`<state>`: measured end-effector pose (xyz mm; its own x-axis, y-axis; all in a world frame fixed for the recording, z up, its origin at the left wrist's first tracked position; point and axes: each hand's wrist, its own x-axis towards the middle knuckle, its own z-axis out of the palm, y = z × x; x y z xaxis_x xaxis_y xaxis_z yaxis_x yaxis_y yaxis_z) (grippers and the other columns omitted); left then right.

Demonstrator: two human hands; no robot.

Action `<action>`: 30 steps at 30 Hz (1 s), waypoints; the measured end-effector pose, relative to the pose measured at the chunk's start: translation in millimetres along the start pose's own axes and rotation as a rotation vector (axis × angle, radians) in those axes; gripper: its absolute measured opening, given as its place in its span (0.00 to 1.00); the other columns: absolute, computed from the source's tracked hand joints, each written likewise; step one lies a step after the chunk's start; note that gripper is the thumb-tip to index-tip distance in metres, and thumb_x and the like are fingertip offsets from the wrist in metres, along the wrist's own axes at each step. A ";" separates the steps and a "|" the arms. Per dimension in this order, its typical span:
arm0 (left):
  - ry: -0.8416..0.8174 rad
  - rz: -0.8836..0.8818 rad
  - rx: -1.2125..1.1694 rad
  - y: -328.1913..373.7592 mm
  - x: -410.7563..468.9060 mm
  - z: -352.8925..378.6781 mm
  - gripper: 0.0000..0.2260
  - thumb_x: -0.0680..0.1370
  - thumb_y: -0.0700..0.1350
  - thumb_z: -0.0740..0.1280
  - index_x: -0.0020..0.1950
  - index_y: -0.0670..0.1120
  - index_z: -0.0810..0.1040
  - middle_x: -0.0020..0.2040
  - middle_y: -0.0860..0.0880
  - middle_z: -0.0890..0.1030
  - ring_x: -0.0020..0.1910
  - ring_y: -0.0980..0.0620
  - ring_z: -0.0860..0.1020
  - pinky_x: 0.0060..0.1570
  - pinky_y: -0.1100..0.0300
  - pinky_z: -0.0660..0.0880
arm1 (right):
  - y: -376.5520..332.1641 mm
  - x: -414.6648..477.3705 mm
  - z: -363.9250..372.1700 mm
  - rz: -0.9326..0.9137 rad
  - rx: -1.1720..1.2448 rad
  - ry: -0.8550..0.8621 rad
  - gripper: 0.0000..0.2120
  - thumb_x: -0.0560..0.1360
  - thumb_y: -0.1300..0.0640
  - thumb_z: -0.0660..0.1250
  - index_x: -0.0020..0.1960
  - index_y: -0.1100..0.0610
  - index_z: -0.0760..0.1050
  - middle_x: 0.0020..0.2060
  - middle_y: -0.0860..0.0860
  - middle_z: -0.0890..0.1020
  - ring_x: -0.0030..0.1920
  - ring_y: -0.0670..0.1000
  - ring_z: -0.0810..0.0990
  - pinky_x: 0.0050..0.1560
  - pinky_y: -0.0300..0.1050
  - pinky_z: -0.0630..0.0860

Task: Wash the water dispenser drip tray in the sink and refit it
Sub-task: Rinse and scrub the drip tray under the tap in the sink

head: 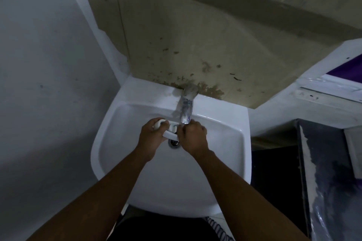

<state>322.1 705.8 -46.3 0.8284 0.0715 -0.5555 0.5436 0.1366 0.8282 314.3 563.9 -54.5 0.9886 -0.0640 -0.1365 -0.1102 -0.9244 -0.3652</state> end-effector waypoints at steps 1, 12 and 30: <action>0.001 -0.005 -0.014 0.5 -0.1 1.6 0.07 0.76 0.42 0.68 0.53 0.44 0.79 0.52 0.42 0.81 0.49 0.47 0.82 0.44 0.56 0.81 | -2.2 -1.1 -0.8 0.038 0.180 0.039 0.15 0.79 0.54 0.60 0.45 0.65 0.77 0.41 0.60 0.81 0.42 0.58 0.79 0.49 0.51 0.75; 0.017 -0.021 -0.052 -7.1 -5.1 9.2 0.02 0.75 0.46 0.70 0.47 0.53 0.81 0.51 0.44 0.82 0.50 0.45 0.82 0.50 0.48 0.81 | -6.9 -7.9 -4.1 0.154 0.507 -0.037 0.10 0.73 0.56 0.70 0.42 0.63 0.73 0.39 0.60 0.80 0.36 0.54 0.79 0.35 0.41 0.71; -0.048 -0.119 -0.180 -2.8 -6.3 15.8 0.10 0.78 0.40 0.65 0.58 0.40 0.78 0.59 0.37 0.78 0.55 0.42 0.78 0.55 0.47 0.77 | 3.9 -8.2 -11.9 0.013 0.352 -0.007 0.12 0.75 0.57 0.66 0.38 0.66 0.78 0.42 0.62 0.81 0.43 0.60 0.80 0.42 0.49 0.75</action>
<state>317.4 689.3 -43.9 0.7676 -0.0024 -0.6409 0.6087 0.3157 0.7279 307.0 556.3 -43.9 0.9863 -0.0708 -0.1489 -0.1523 -0.7372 -0.6583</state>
